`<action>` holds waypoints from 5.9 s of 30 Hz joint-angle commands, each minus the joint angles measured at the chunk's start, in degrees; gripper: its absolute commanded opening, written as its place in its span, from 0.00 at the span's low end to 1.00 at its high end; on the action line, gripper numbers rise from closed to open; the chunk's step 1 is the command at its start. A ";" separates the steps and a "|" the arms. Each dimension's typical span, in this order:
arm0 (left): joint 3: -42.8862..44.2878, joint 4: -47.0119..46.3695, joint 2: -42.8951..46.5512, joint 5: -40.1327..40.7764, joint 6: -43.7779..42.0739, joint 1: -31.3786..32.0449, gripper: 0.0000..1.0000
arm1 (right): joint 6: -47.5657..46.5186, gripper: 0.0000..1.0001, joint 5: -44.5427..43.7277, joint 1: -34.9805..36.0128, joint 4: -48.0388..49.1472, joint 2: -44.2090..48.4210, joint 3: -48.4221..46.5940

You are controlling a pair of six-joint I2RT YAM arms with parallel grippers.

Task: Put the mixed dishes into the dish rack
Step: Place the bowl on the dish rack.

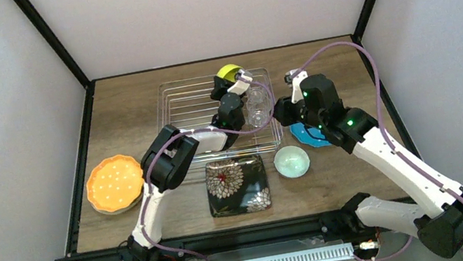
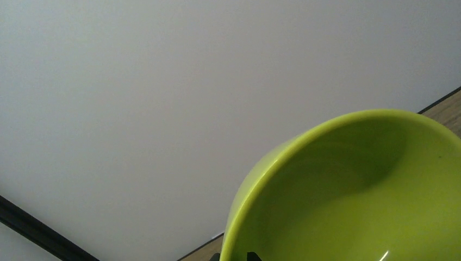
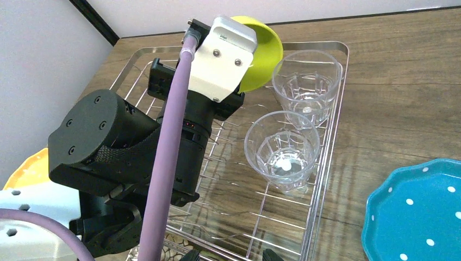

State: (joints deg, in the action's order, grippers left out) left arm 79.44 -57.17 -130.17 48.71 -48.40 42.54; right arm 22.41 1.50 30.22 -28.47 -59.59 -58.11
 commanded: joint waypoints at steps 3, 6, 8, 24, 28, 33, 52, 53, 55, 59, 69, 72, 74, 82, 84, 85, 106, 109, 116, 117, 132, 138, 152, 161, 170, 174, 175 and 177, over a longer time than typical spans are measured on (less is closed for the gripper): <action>0.01 8.19 -2.99 2.72 0.53 1.44 0.27 | -0.53 0.68 2.78 0.66 1.57 -0.88 0.34; 0.01 8.45 -2.72 3.11 0.93 1.65 0.27 | -0.38 0.68 2.74 0.72 1.65 -0.72 0.37; 0.01 8.48 -2.57 3.38 1.01 1.87 0.27 | -0.22 0.68 2.80 0.69 1.69 -0.74 0.36; 2.02 11.85 -0.72 5.00 6.26 2.42 0.35 | 0.54 0.68 2.88 0.65 2.10 0.57 1.47; 2.27 11.96 -0.12 5.62 7.42 2.61 0.38 | 0.49 0.68 2.96 0.72 2.10 0.78 1.42; 2.56 11.90 0.33 6.66 8.66 2.77 0.39 | 0.37 0.68 2.99 0.70 2.01 0.90 1.38; 1.95 9.23 2.92 11.45 12.05 2.80 0.40 | 0.09 0.69 3.60 0.70 2.09 0.97 1.41; 1.87 9.17 2.98 11.49 12.06 2.81 0.40 | 0.11 0.69 3.69 0.70 2.16 0.94 1.42; 1.86 9.25 3.14 11.58 12.11 2.81 0.40 | 0.17 0.69 3.77 0.71 2.19 1.05 1.50; 1.86 9.58 3.08 11.35 11.80 2.81 0.40 | 0.27 0.69 3.86 0.68 2.26 1.18 1.59; 1.77 9.78 2.77 11.14 11.71 2.81 0.40 | 0.80 0.69 3.69 0.70 2.32 1.76 2.12; 2.05 10.39 2.48 10.85 11.67 2.82 0.39 | 0.81 0.69 3.56 0.64 2.36 1.80 2.13; 2.20 10.76 2.27 10.62 11.59 2.81 0.39 | 0.80 0.69 3.60 0.72 2.48 1.73 2.08; 3.01 11.82 1.27 9.70 11.18 2.83 0.25 | 0.88 0.69 3.20 0.66 2.23 2.25 2.14; 3.70 12.74 0.79 9.74 11.35 2.81 0.23 | 0.91 0.69 3.02 0.66 2.20 2.38 2.12; 4.18 13.18 0.57 9.74 11.46 2.81 0.22 | 0.96 0.69 2.92 0.67 2.07 2.45 2.12; 5.29 14.95 -0.39 10.17 9.84 2.63 0.03 | 1.82 0.69 1.94 0.66 2.36 3.20 2.22; 5.20 14.71 -0.39 10.56 8.90 2.58 0.03 | 2.32 0.69 2.00 0.71 2.71 3.83 2.57; 5.58 17.44 0.56 9.18 7.29 2.58 0.03 | 3.39 0.69 0.28 0.58 5.37 6.93 6.31; 5.77 18.23 0.72 8.91 7.27 2.63 0.03 | 3.64 0.69 -0.14 0.69 5.74 7.22 6.93; 5.77 17.62 2.11 7.21 2.46 2.72 0.03 | 7.99 0.70 -3.75 0.72 16.88 11.30 18.42; 5.81 17.10 2.09 7.49 2.72 2.81 0.03 | 8.75 0.70 -5.45 0.70 20.51 13.00 22.59; 5.64 22.72 4.88 9.38 10.28 3.11 0.12 | 11.03 0.70 -5.72 0.71 27.61 15.03 30.00; 5.66 25.42 5.63 9.43 14.88 3.46 0.22 | 11.43 0.70 -6.02 0.74 31.78 16.83 33.11; 5.23 26.28 6.56 9.73 17.62 3.77 0.31 | 11.61 0.70 -6.24 0.65 32.27 17.71 34.25; 4.94 26.22 7.13 9.85 18.79 3.86 0.31 | 11.85 0.70 -6.34 0.72 32.46 17.84 34.55; 4.94 26.23 7.26 9.76 18.93 3.86 0.32 | 11.82 0.70 -6.33 0.64 32.51 17.79 34.55; 5.17 26.13 7.34 9.74 19.04 3.88 0.32 | 11.78 0.70 -6.47 0.64 32.60 17.63 34.46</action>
State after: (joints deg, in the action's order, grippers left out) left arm 85.12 -31.44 -125.25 58.50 -31.27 45.84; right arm 33.65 -3.22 30.52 2.52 -42.26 -24.38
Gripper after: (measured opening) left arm 0.315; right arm 0.702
